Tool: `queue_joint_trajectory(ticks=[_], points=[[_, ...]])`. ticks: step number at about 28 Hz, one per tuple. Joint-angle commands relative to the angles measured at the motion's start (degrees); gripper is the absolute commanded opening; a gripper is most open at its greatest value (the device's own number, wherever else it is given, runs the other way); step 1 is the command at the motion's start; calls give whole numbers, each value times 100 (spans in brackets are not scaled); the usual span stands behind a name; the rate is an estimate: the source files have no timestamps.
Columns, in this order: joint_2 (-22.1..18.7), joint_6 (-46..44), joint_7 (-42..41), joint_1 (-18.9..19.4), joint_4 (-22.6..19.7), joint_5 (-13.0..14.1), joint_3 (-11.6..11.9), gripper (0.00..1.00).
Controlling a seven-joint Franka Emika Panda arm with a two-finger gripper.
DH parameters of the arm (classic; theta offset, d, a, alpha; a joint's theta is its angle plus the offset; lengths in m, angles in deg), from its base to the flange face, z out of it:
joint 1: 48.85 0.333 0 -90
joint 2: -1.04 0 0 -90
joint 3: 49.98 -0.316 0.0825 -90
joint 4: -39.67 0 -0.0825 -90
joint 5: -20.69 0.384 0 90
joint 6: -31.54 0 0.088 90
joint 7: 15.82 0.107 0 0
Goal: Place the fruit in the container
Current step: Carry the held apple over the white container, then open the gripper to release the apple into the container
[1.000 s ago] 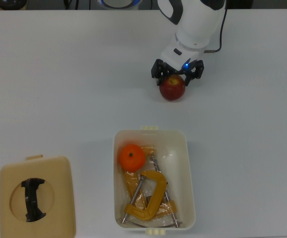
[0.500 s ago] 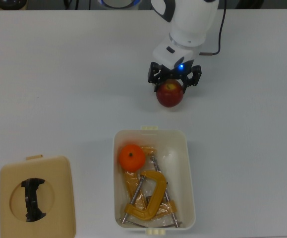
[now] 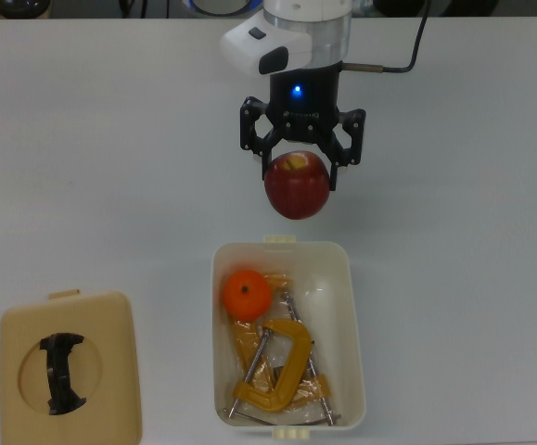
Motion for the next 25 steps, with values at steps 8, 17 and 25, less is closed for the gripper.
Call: queue_joint_trajectory(ticks=[8, 17, 25], points=[[1299, 416, 788, 34, 1232, -130, 183, 11], [1370, 426, 1228, 34, 1249, -341, 210, 100], [1238, -548, 369, 16, 1249, -316, 227, 100]])
